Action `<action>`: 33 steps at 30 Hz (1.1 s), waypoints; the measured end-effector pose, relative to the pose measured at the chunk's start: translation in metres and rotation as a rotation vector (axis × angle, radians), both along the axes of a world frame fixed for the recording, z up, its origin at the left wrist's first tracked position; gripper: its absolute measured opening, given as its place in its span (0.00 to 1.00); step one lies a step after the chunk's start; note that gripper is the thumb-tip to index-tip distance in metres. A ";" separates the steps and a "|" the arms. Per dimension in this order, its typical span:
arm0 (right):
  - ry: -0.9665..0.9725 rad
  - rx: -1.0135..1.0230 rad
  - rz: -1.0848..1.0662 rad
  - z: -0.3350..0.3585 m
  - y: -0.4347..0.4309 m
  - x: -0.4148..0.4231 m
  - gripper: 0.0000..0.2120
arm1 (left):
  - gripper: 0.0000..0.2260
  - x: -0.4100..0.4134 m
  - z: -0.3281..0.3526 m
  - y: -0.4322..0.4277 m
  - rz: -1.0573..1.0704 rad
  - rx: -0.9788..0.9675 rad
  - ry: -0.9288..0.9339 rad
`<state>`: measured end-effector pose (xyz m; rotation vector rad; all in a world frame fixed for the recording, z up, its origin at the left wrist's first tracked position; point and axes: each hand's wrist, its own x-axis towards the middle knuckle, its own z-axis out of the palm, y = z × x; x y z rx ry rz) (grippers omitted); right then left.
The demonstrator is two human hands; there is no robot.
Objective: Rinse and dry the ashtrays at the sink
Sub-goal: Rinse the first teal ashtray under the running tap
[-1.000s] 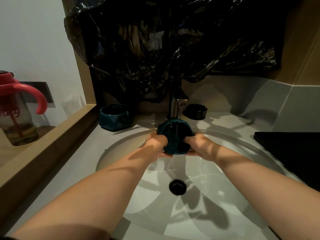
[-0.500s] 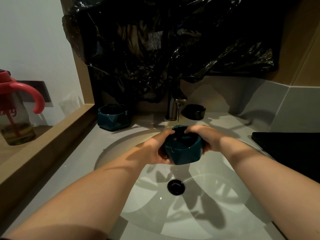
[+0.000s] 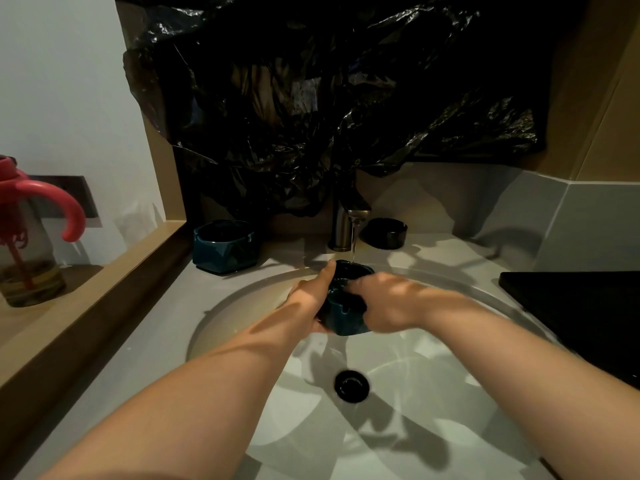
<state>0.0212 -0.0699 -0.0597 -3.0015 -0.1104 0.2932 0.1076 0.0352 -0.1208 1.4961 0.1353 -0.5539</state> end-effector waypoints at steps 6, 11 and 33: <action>0.143 0.021 0.117 -0.013 0.014 0.006 0.34 | 0.29 -0.003 0.000 -0.001 -0.037 0.137 -0.110; 0.294 -0.190 0.123 0.006 -0.004 -0.001 0.16 | 0.30 -0.005 0.003 0.000 -0.004 0.216 -0.186; -0.053 -0.088 0.088 -0.032 -0.002 0.004 0.23 | 0.27 -0.005 0.006 0.003 0.163 0.421 -0.566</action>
